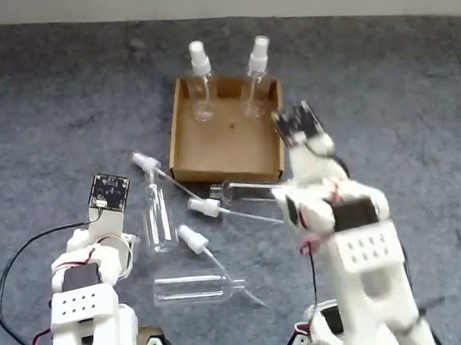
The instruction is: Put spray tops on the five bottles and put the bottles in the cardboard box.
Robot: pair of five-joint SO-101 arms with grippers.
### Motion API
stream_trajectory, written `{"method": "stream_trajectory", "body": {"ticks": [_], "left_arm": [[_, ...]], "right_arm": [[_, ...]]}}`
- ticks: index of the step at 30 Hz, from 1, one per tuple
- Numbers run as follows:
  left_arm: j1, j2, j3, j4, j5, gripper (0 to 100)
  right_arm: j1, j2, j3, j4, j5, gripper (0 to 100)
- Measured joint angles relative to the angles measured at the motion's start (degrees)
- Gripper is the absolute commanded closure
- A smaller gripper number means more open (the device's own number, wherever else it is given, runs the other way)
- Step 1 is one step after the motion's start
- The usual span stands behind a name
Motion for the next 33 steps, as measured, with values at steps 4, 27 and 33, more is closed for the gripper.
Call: {"method": "stream_trajectory", "body": {"ticks": [4, 27, 33], "left_arm": [[0.0, 0.0, 0.0, 0.0, 0.0, 85], [0.0, 0.0, 0.0, 0.0, 0.0, 85], [0.0, 0.0, 0.0, 0.0, 0.0, 85]], "right_arm": [[-7.9, 17.1, -14.7, 2.0, -7.0, 80.4], [-15.0, 50.4, -32.4, 2.0, -19.4, 80.3], [-13.7, 50.4, -30.7, 1.2, -19.4, 80.3]]}}
